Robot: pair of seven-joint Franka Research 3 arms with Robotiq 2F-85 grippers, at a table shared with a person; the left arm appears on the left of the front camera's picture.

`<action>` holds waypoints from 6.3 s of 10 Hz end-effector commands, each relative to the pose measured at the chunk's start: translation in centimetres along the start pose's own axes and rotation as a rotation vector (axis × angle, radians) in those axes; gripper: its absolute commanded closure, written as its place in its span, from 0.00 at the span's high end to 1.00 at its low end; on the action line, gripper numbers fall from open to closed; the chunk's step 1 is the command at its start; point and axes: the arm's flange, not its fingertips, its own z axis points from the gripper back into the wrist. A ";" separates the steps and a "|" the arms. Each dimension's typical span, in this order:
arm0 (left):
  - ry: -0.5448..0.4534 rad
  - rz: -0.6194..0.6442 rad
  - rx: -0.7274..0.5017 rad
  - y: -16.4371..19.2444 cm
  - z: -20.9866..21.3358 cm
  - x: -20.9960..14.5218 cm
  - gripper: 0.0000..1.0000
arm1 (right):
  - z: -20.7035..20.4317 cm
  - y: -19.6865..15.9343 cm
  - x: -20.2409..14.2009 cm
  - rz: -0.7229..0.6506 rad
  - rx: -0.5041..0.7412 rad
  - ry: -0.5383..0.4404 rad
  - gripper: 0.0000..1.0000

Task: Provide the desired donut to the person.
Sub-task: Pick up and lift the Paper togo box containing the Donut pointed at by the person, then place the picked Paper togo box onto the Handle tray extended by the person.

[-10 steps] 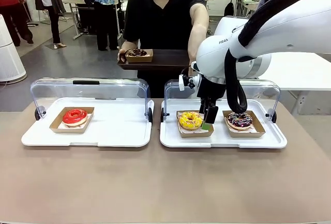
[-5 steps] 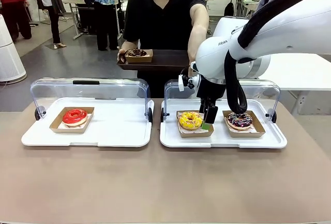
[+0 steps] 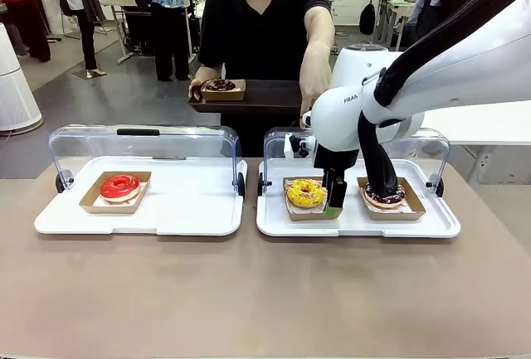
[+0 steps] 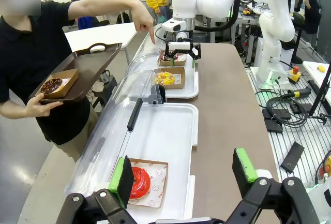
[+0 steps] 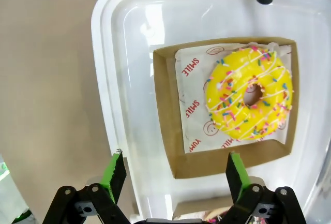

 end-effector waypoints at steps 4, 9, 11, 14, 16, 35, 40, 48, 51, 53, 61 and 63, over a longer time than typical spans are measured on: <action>0.003 0.002 0.008 0.0 0.2 0.1 1.00 | -2.2 -2.3 -0.8 -0.014 0.026 -0.010 1.00; 0.003 0.002 0.008 0.0 0.2 0.1 1.00 | -3.7 -3.4 -0.8 -0.009 0.057 -0.004 1.00; 0.003 0.002 0.008 0.0 0.2 0.1 1.00 | -4.2 -3.6 -1.0 -0.017 0.071 0.003 1.00; 0.003 0.002 0.008 0.0 0.2 0.1 1.00 | -4.5 -3.7 -1.0 -0.023 0.085 0.010 1.00; 0.003 0.002 0.008 0.0 0.2 0.1 1.00 | -4.3 -3.4 -0.8 -0.016 0.076 0.013 1.00; 0.003 0.002 0.008 0.0 0.2 0.1 1.00 | 6.7 8.1 1.6 -0.046 0.198 -0.011 0.00; 0.003 0.002 0.008 0.0 0.2 0.1 1.00 | 21.1 18.4 2.1 -0.100 -0.003 0.025 0.00; 0.003 0.002 0.008 0.0 0.2 0.1 1.00 | 31.3 9.0 1.5 -0.085 -0.173 -0.051 0.00; 0.003 0.002 0.008 0.0 0.2 0.1 1.00 | 31.1 8.6 1.4 -0.104 -0.170 -0.048 0.00; 0.003 0.002 0.008 0.0 0.2 0.1 1.00 | 31.1 8.6 1.4 -0.104 -0.170 -0.048 0.00; 0.003 0.002 0.008 0.0 0.2 0.1 1.00 | 31.1 8.6 1.4 -0.104 -0.170 -0.048 0.00; 0.003 0.002 0.008 0.0 0.2 0.1 1.00 | 31.1 8.6 1.4 -0.104 -0.170 -0.048 0.00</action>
